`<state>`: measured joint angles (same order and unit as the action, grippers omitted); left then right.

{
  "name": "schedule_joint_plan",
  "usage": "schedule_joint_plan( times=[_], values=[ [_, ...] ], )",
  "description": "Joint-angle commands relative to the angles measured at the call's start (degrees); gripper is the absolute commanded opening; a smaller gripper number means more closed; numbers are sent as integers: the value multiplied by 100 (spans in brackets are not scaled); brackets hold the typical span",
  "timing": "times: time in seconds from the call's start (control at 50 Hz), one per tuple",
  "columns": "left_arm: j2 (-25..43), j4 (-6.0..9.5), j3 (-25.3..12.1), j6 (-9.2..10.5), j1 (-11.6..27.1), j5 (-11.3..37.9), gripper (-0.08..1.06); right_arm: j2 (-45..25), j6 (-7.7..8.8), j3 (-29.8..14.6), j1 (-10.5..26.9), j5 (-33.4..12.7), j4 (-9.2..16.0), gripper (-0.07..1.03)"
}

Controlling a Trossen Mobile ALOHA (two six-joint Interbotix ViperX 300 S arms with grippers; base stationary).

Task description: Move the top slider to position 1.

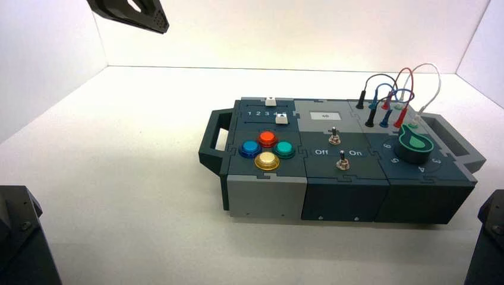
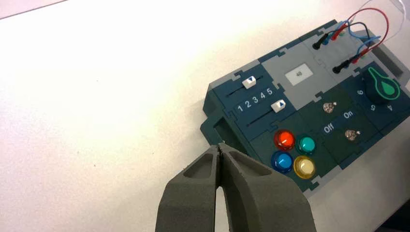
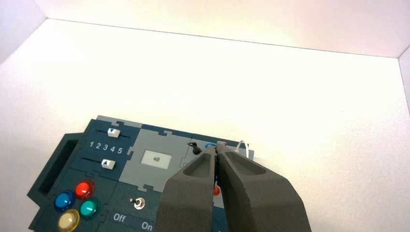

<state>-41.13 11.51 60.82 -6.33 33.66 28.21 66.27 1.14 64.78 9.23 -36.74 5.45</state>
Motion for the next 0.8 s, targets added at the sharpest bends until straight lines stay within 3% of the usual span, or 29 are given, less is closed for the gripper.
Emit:
schedule_joint_plan(
  times=[0.02,0.56,0.8],
  values=[
    [-70,-18,-70,-18,9,-53,-3,-53,-9,-202,9,35,18,-2],
    [-79,-79,-44,-26,9,-79,-3,-62,-9,-202,9,44,26,-2],
    [167,-70,-378,-26,9,-44,-3,-62,-9,-202,9,35,26,-2]
  ],
)
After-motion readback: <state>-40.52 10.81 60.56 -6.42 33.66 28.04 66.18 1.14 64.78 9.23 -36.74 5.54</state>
